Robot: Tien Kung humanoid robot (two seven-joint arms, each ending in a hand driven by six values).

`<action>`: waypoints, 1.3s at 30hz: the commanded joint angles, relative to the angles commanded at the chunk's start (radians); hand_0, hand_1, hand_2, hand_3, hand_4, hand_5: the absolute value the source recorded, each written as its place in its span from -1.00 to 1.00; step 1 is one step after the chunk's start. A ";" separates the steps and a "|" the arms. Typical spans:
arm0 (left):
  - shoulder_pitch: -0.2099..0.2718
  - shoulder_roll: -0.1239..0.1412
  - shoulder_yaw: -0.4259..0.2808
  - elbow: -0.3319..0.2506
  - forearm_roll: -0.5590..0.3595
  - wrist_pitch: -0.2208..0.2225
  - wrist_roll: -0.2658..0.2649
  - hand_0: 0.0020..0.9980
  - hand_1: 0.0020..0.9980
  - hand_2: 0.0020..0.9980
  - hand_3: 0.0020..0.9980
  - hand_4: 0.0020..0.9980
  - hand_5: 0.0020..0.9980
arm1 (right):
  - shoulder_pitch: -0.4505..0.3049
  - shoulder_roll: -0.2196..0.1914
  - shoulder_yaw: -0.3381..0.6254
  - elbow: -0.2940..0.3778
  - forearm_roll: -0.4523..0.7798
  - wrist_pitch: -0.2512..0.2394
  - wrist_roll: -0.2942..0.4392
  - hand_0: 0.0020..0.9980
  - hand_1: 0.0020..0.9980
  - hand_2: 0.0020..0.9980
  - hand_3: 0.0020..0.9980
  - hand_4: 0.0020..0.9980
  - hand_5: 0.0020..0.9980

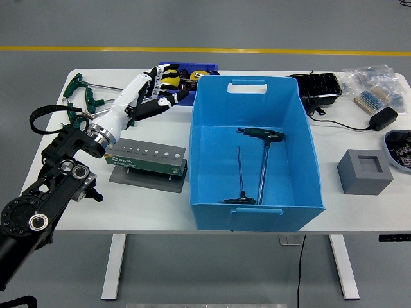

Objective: Lift tool from toolbox,place it in box,lift tool from toolbox,place it in box

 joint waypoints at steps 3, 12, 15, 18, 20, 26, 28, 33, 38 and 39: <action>0.054 -0.014 -0.052 -0.009 -0.124 0.005 -0.013 0.29 0.43 0.65 0.67 0.75 0.30 | -0.002 0.001 0.001 -0.001 -0.003 0.000 0.000 0.36 0.28 0.43 0.11 0.58 0.44; 0.242 -0.059 -0.183 -0.102 -0.245 0.017 -0.071 0.30 0.42 0.64 0.64 0.75 0.34 | -0.004 0.003 -0.004 -0.001 0.006 0.002 0.003 0.36 0.28 0.43 0.11 0.58 0.44; 0.279 -0.054 -0.194 -0.121 -0.243 0.013 -0.088 0.31 0.42 0.64 0.64 0.74 0.39 | -0.002 0.002 -0.006 -0.002 0.008 0.002 0.003 0.36 0.28 0.43 0.11 0.58 0.44; 0.301 -0.046 -0.202 -0.133 -0.234 0.009 -0.098 0.31 0.42 0.64 0.64 0.74 0.39 | -0.001 0.002 -0.009 -0.002 0.014 0.002 0.005 0.36 0.28 0.43 0.11 0.58 0.44; 0.311 -0.038 -0.206 -0.136 -0.228 0.005 -0.097 0.32 0.41 0.63 0.63 0.74 0.38 | 0.000 0.002 -0.010 -0.002 0.015 0.003 0.005 0.36 0.28 0.43 0.11 0.58 0.44; 0.316 -0.031 -0.224 -0.133 -0.215 -0.008 -0.090 0.33 0.41 0.63 0.63 0.74 0.41 | 0.002 0.003 -0.009 -0.003 0.014 0.002 0.005 0.36 0.28 0.43 0.11 0.58 0.43; 0.313 -0.032 -0.230 -0.132 -0.209 -0.012 -0.088 0.33 0.41 0.63 0.63 0.74 0.41 | 0.002 0.003 -0.009 -0.003 0.015 0.002 0.006 0.36 0.28 0.43 0.11 0.58 0.43; 0.307 -0.034 -0.235 -0.127 -0.201 -0.020 -0.083 0.34 0.42 0.63 0.63 0.73 0.44 | 0.003 0.003 -0.007 -0.003 0.011 0.002 0.004 0.36 0.28 0.43 0.11 0.58 0.43; 0.311 -0.035 -0.238 -0.120 -0.197 -0.022 -0.079 0.36 0.43 0.64 0.63 0.72 0.47 | 0.003 0.004 -0.007 -0.004 0.010 0.002 0.004 0.36 0.28 0.43 0.11 0.58 0.43; 0.311 -0.035 -0.238 -0.120 -0.197 -0.022 -0.078 0.36 0.43 0.64 0.63 0.72 0.47 | 0.003 0.004 -0.006 -0.004 0.010 0.002 0.004 0.36 0.28 0.43 0.11 0.58 0.43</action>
